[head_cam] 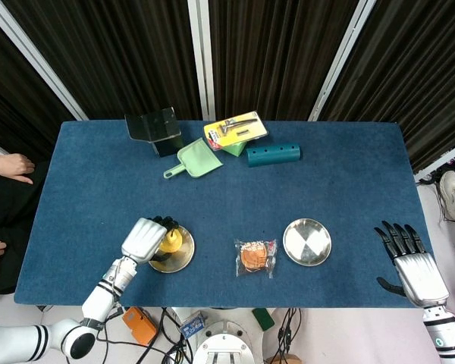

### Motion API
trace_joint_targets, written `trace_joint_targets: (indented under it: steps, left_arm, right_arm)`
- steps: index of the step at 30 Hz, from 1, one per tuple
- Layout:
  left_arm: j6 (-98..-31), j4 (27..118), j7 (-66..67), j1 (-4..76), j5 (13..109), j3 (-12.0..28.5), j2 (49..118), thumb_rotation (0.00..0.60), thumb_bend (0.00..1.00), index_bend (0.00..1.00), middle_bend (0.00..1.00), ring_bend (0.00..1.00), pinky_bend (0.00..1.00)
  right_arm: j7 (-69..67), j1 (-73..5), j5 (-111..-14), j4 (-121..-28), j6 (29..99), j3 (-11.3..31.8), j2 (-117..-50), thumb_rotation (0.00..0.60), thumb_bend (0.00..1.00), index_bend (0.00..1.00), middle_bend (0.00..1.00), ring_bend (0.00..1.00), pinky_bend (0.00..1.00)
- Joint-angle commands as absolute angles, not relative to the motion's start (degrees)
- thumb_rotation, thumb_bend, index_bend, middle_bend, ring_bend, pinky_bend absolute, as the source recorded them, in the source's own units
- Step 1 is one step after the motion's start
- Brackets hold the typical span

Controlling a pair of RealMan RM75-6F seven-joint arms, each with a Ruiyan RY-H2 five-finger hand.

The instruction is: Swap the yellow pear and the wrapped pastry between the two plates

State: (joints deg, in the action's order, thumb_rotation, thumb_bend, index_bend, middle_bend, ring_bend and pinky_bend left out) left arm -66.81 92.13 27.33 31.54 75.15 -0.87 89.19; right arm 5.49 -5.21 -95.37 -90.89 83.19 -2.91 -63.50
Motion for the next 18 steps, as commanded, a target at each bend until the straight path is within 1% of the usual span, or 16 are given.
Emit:
trace_joint_targets:
  steps: [1, 3, 5, 7, 10, 14, 17, 18]
  left_arm:
    - [-65.88, 92.82, 26.69, 31.42, 75.49, -1.28, 88.76, 0.600, 0.09, 0.33, 0.33, 0.34, 0.56]
    - [-65.52, 93.29, 26.67, 31.34, 75.65, -1.45, 88.49, 0.600, 0.07, 0.28, 0.29, 0.30, 0.52]
    - [-65.55, 93.49, 26.72, 31.21, 76.17, -1.54, 88.37, 0.600, 0.04, 0.21, 0.22, 0.22, 0.47]
    - [-66.18, 93.03, 27.14, 31.06, 77.25, -1.55, 88.50, 0.600, 0.01, 0.16, 0.17, 0.17, 0.43]
    - [-67.52, 92.41, 27.78, 30.58, 79.54, -2.06, 88.53, 0.600, 0.00, 0.14, 0.12, 0.13, 0.40]
    - [-69.29, 94.24, 27.89, 29.54, 82.66, -3.46, 86.66, 0.600, 0.00, 0.13, 0.10, 0.11, 0.39]
    - [-72.09, 96.19, 27.67, 28.20, 85.71, -4.55, 84.22, 0.600, 0.00, 0.13, 0.10, 0.10, 0.38]
    - [-74.90, 97.27, 27.57, 26.81, 88.03, -5.52, 82.02, 0.600, 0.00, 0.13, 0.10, 0.10, 0.38]
  right_arm:
    - [5.65, -5.26, -95.20, -90.93, 82.97, -2.85, -63.56, 0.600, 0.29, 0.00, 0.00, 0.00, 0.05]
    - [5.79, -5.33, -95.12, -90.94, 82.76, -2.83, -63.62, 0.600, 0.29, 0.00, 0.00, 0.00, 0.05]
    - [5.99, -5.42, -95.04, -90.95, 82.49, -2.83, -63.70, 0.600, 0.29, 0.00, 0.00, 0.00, 0.05]
    - [6.27, -5.51, -95.10, -90.99, 82.26, -2.88, -63.79, 0.600, 0.29, 0.00, 0.00, 0.00, 0.05]
    - [6.67, -5.60, -95.30, -91.01, 82.08, -2.96, -64.01, 0.600, 0.29, 0.00, 0.00, 0.00, 0.05]
    - [7.17, -6.42, -96.74, -90.93, 81.62, -3.02, -64.82, 0.600, 0.29, 0.00, 0.00, 0.00, 0.05]
    - [7.35, -8.19, -98.57, -91.71, 79.64, -3.30, -65.05, 0.600, 0.29, 0.00, 0.00, 0.00, 0.05]
    - [7.99, -10.08, -100.31, -92.81, 77.63, -3.36, -65.11, 0.600, 0.29, 0.00, 0.00, 0.00, 0.05]
